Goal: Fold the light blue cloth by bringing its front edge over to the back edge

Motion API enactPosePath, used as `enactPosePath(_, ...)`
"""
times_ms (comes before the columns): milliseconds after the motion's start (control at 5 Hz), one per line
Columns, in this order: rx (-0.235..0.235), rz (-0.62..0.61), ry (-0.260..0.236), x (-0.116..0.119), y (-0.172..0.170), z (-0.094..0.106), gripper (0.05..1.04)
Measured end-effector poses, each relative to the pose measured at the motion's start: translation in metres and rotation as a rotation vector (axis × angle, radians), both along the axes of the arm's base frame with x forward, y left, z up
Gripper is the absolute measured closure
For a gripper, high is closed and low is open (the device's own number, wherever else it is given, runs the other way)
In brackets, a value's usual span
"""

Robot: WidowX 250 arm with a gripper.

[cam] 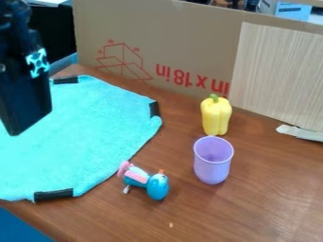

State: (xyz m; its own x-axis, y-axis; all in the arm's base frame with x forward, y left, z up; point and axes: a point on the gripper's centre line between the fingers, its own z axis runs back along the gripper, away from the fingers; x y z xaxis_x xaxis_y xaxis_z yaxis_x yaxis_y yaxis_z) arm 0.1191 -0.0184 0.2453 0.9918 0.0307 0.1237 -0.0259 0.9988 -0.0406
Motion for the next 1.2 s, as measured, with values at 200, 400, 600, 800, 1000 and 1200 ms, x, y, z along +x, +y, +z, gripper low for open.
enactPosePath(200, -0.003, -0.019, 0.009, -0.001, 0.001, -0.004, 0.083)
enactPosePath(400, -0.006, -0.032, 0.023, -0.003, 0.033, -0.024, 0.083)
enactPosePath(600, 0.022, -0.105, 0.036, -0.012, 0.052, -0.032, 0.083)
enactPosePath(800, 0.08, -0.197, 0.027, -0.015, 0.062, -0.047, 0.083)
enactPosePath(1000, 0.174, -0.344, -0.001, -0.005, 0.066, -0.081, 0.083)
enactPosePath(1200, 0.276, -0.436, -0.059, 0.011, 0.071, -0.109, 0.083)
